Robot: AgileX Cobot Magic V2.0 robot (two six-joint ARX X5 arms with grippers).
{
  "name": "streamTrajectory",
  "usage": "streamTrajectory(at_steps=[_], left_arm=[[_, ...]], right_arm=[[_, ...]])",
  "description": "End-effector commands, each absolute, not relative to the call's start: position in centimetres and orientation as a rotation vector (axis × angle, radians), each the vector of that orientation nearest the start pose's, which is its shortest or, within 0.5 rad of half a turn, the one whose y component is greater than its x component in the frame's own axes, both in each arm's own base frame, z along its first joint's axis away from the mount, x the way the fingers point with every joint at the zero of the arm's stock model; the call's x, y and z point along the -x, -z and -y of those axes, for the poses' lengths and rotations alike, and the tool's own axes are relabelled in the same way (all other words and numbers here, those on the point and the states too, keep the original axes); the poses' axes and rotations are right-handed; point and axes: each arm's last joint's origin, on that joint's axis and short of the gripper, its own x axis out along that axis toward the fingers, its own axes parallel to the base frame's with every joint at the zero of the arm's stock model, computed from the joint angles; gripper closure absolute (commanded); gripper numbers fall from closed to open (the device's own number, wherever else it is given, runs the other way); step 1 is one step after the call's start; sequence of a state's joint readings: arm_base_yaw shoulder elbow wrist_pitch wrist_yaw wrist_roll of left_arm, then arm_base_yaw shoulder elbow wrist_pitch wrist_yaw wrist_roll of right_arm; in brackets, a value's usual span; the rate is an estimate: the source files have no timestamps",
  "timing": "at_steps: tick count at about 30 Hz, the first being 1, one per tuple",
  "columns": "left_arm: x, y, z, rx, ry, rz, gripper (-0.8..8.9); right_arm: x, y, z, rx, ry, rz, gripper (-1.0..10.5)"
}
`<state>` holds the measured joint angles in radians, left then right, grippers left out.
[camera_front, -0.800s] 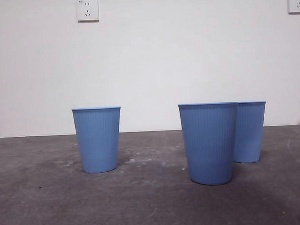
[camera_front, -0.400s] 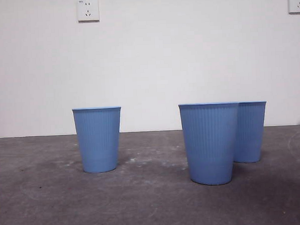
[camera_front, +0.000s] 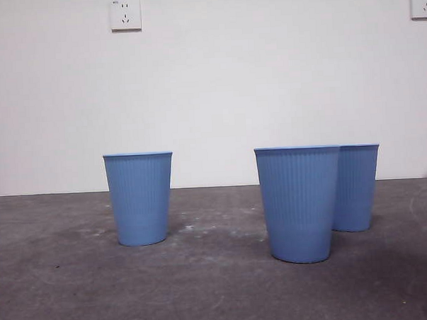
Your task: Pick up the cup on the top,put the cup on the left,pick up the cup in the middle,put the cup on the right
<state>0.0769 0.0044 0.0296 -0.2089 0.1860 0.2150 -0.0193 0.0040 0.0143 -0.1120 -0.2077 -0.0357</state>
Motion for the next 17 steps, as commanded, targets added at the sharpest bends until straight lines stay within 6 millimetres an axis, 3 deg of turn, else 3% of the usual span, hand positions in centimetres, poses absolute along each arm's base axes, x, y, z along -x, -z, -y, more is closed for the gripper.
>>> streamTrajectory(at_steps=[1,17], left_arm=[[-9.46,-14.96,-0.22,-0.181,0.124,-0.177,8.16],[-9.46,-14.96,-0.22,-0.181,0.124,-0.177,8.16]], right_arm=[[-9.55,-14.93,-0.41,0.009,-0.186,-0.162,9.4],[-9.56,-15.00,-0.41,-0.004,-0.185,-0.157,9.4]])
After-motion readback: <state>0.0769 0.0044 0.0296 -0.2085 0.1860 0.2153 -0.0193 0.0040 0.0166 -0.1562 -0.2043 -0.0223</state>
